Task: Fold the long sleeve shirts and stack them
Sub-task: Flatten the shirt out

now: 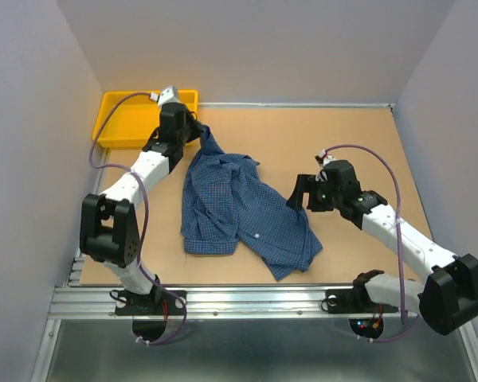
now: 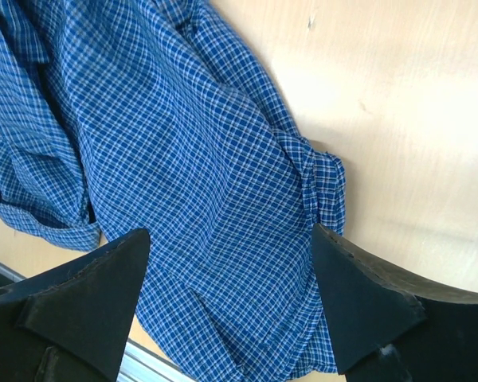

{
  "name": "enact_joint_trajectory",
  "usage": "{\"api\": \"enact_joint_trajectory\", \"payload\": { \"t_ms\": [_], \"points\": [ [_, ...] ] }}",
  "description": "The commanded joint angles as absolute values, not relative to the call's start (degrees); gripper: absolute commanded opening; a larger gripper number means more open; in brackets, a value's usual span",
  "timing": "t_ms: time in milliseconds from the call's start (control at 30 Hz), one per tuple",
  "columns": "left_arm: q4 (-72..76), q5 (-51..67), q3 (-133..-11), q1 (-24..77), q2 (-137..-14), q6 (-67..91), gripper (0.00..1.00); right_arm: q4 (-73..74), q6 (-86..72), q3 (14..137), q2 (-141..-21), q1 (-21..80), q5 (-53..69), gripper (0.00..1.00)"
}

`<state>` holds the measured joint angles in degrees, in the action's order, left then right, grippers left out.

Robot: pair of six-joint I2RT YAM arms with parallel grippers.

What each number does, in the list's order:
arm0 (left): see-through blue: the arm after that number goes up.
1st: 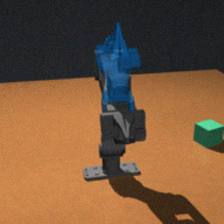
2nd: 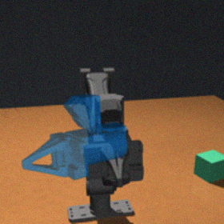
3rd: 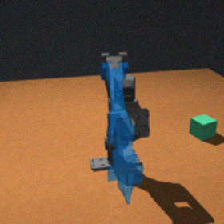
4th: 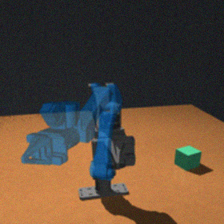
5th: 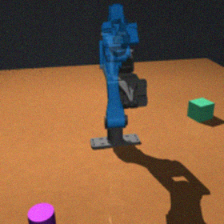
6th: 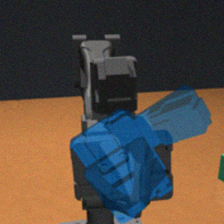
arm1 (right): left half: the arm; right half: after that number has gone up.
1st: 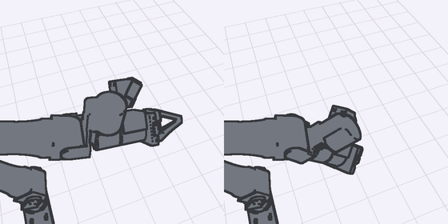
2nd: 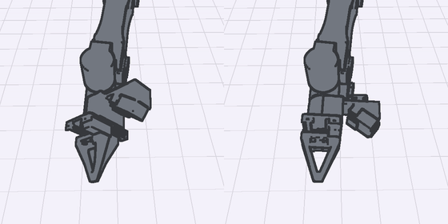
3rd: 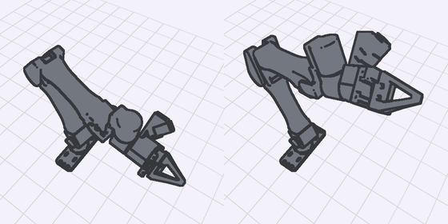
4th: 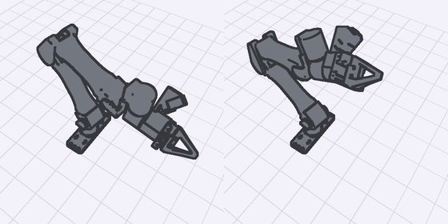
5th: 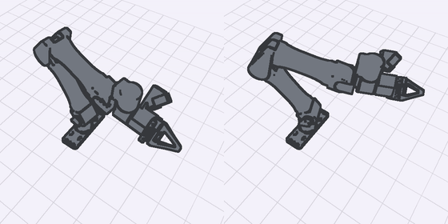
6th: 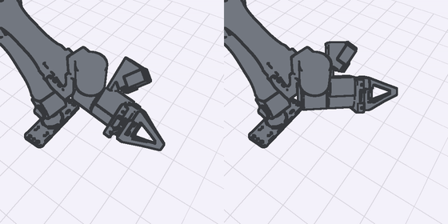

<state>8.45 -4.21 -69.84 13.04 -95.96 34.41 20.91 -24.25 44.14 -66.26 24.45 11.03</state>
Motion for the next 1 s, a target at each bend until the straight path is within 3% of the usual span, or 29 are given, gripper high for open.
{"api": "enact_joint_trajectory", "payload": {
  "t_ms": [0, 200, 300, 333, 400, 433, 533, 700, 967],
  "points": [
    [6.6, -3.8, -78.6, 19.9, -85.5, 26.0, 0.00, 18.4, -24.0, 44.3, -63.2, 24.8, 8.1, 0.87],
    [6.9, 1.1, -76.8, 22.9, -81.3, 19.9, 0.01, 18.7, -24.8, 43.3, -61.3, 24.8, 8.6, 0.87],
    [2.3, -5.1, -78.1, 21.0, -86.1, 18.6, 0.28, 18.9, -25.4, 42.2, -61.3, 24.8, 10.0, 0.86],
    [0.1, -4.7, -79.6, 20.2, -87.9, 19.2, 0.42, 19.4, -25.5, 42.1, -61.8, 24.8, 11.1, 0.86],
    [-7.2, -1.2, -81.2, 18.6, -90.2, 22.0, 0.52, 20.6, -25.7, 41.7, -62.4, 24.8, 12.0, 0.84],
    [-7.5, -0.3, -80.2, 18.6, -88.9, 23.5, 0.67, 20.8, -26.2, 41.4, -62.9, 24.8, 12.0, 0.84],
    [-7.8, -0.4, -73.3, 18.7, -84.2, 26.2, 0.81, 21.8, -27.0, 40.2, -63.5, 24.8, 10.8, 0.82],
    [-13.3, -6.2, -58.7, 18.8, -67.8, 31.5, 0.95, 22.6, -28.3, 38.6, -65.9, 25.0, 8.5, 0.79],
    [-19.5, -0.4, -34.1, 20.0, -48.5, 45.1, 0.95, 22.7, -29.9, 37.2, -71.8, 26.9, 4.0, 0.78]
  ]
}}
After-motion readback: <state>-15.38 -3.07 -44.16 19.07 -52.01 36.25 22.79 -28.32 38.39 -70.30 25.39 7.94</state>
